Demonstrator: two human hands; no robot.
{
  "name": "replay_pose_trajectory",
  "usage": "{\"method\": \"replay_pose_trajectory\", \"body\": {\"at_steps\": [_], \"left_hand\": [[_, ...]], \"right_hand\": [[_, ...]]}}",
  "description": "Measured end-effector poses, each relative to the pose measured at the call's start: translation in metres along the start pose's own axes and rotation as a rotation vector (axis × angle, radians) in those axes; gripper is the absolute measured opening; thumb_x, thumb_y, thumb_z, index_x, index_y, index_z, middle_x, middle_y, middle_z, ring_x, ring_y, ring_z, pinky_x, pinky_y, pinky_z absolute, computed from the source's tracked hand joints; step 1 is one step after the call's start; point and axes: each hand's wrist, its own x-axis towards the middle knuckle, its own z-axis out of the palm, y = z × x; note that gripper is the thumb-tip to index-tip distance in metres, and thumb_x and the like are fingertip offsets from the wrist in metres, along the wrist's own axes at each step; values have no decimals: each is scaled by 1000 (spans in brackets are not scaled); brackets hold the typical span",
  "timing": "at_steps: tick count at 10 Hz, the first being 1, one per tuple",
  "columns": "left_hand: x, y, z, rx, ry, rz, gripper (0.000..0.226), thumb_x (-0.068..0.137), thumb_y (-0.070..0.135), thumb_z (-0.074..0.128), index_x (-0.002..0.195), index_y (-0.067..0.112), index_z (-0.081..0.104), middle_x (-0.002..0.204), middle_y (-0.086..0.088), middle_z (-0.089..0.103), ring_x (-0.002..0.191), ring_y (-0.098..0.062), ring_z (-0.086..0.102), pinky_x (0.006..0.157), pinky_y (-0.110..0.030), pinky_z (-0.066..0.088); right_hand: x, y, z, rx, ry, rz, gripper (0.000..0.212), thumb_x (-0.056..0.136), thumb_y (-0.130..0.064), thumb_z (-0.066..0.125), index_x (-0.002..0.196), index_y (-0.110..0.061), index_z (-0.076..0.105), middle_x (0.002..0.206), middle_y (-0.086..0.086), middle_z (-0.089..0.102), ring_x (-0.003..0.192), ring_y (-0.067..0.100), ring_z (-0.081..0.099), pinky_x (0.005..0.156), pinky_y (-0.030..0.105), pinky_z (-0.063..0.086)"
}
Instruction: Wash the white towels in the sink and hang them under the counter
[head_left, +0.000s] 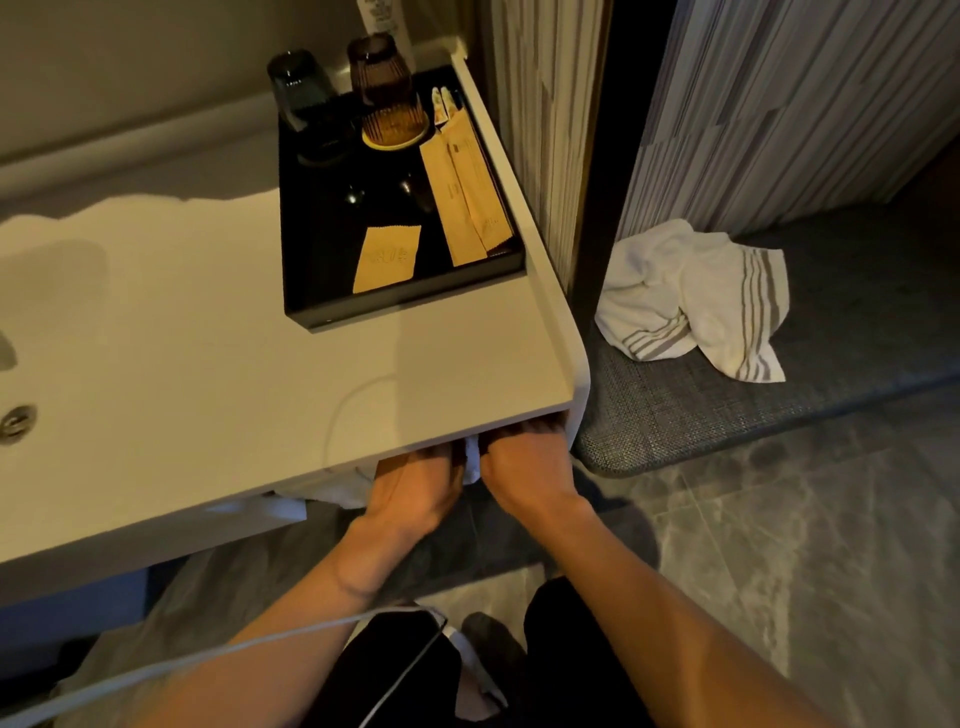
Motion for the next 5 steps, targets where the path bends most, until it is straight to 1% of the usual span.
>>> {"method": "replay_pose_trajectory", "body": {"at_steps": [1,2,3,4,5], "left_hand": [[-3,0,9,-32,113,114,23,94,21,51,108,18,69,91,-10,73,82,-27,68,71,-35,54],[-1,2,8,11,16,55,33,86,16,59,117,13,69,107,-16,73,94,-35,69,79,-39,56],[-6,12,-3,156,-229,-56,49,96,26,50,144,15,47,143,-14,53,129,-35,50,107,-42,38],[-23,18,-35,153,-387,-22,49,99,26,44,147,15,38,147,-11,49,132,-30,48,106,-38,37],[-38,23,-58,122,-371,-187,36,100,21,42,131,10,57,128,-6,67,119,-17,63,97,-30,48]], "right_hand": [[-17,-1,-3,-114,61,-73,3,69,-13,67,70,-12,70,66,8,69,63,31,66,58,32,47],[-16,-4,-7,-162,-142,17,23,59,-13,77,81,-9,75,80,13,73,78,37,69,71,40,56],[-16,-22,-27,-180,-278,47,28,75,-16,70,101,-6,73,101,16,73,98,38,67,89,41,49],[-23,-32,-41,-148,-355,29,39,89,-23,53,125,-12,59,124,11,64,118,32,57,105,40,39],[-46,-54,-81,12,-531,64,47,91,-21,45,138,-19,51,135,8,57,126,31,52,105,42,40]]}}
